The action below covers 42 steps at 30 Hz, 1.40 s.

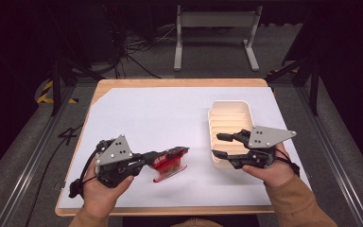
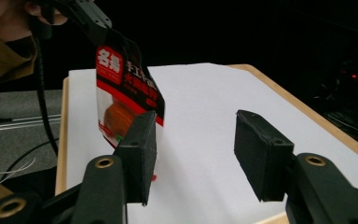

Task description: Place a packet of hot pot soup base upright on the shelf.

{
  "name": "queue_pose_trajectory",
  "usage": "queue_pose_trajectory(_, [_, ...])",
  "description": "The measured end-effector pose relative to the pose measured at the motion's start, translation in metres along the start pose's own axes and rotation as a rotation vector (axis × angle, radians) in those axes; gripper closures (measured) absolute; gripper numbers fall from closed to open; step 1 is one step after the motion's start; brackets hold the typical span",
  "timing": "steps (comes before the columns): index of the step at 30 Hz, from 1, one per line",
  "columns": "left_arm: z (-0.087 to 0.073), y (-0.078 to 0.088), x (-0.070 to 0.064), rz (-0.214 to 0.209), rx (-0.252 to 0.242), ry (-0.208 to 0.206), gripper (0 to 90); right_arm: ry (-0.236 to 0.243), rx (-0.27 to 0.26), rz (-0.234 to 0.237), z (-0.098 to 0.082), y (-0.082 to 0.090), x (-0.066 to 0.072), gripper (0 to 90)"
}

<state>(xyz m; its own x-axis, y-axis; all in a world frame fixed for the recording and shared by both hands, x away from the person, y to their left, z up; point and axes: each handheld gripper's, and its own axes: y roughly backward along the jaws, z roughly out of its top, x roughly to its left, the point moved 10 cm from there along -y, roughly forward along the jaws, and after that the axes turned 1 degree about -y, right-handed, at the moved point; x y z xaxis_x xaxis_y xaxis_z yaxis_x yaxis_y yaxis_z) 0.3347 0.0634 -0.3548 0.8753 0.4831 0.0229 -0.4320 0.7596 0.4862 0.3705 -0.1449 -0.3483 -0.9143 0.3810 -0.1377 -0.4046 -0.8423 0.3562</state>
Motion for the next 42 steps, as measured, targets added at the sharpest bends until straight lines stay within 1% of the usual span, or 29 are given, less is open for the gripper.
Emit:
queue_pose_trajectory(3, [0.002, -0.003, -0.005, -0.025, -0.007, 0.002, 90.0, -0.001, 0.008, 0.033, 0.0, -0.007, 0.006, 47.1])
queue_pose_trajectory(8, [0.003, -0.009, -0.012, -0.042, -0.007, -0.007, 90.0, 0.015, 0.044, 0.084, -0.005, -0.022, 0.017, 46.5])
queue_pose_trajectory(9, [0.003, -0.009, -0.012, -0.042, -0.007, -0.007, 90.0, 0.015, 0.044, 0.084, -0.005, -0.022, 0.017, 46.5])
queue_pose_trajectory(10, [0.004, -0.01, -0.014, -0.048, -0.008, -0.012, 90.0, 0.021, 0.055, 0.101, -0.006, -0.028, 0.022, 46.5])
queue_pose_trajectory(12, [0.005, -0.011, -0.017, -0.054, -0.012, -0.021, 90.0, 0.024, 0.057, 0.109, -0.006, -0.03, 0.024, 46.6])
queue_pose_trajectory(13, [0.006, -0.012, -0.019, -0.06, -0.015, -0.029, 90.0, 0.027, 0.06, 0.124, -0.006, -0.034, 0.027, 47.2])
queue_pose_trajectory(15, [0.006, -0.013, -0.021, -0.06, -0.014, -0.033, 90.0, 0.03, 0.064, 0.133, -0.006, -0.037, 0.028, 47.9])
queue_pose_trajectory(20, [0.006, -0.016, -0.024, -0.06, -0.002, -0.046, 90.0, 0.044, 0.079, 0.159, -0.009, -0.045, 0.034, 50.9])
queue_pose_trajectory(25, [0.006, -0.017, -0.027, -0.066, -0.004, -0.052, 90.0, 0.056, 0.095, 0.173, -0.013, -0.051, 0.035, 54.1])
queue_pose_trajectory(28, [0.006, -0.018, -0.029, -0.069, -0.004, -0.055, 90.0, 0.063, 0.102, 0.191, -0.015, -0.055, 0.038, 57.4])
queue_pose_trajectory(29, [0.006, -0.018, -0.03, -0.072, -0.003, -0.052, 90.0, 0.067, 0.103, 0.195, -0.015, -0.056, 0.038, 58.7])
queue_pose_trajectory(34, [0.007, -0.019, -0.033, -0.079, -0.007, -0.061, 90.0, 0.085, 0.109, 0.215, -0.016, -0.059, 0.041, 61.9])
queue_pose_trajectory(37, [0.007, -0.019, -0.034, -0.083, -0.006, -0.062, 90.0, 0.093, 0.11, 0.237, -0.016, -0.06, 0.045, 64.2])
queue_pose_trajectory(38, [0.007, -0.019, -0.035, -0.084, -0.004, -0.063, 90.0, 0.095, 0.111, 0.245, -0.016, -0.06, 0.046, 65.4])
queue_pose_trajectory(39, [0.007, -0.02, -0.035, -0.084, -0.003, -0.064, 90.0, 0.108, 0.114, 0.253, -0.017, -0.061, 0.048, 68.0])
queue_pose_trajectory(40, [0.007, -0.02, -0.036, -0.085, -0.002, -0.062, 90.0, 0.108, 0.114, 0.253, -0.017, -0.061, 0.048, 68.0])
queue_pose_trajectory(42, [0.007, -0.02, -0.036, -0.081, -0.001, -0.067, 90.0, 0.114, 0.116, 0.266, -0.017, -0.061, 0.05, 71.3])
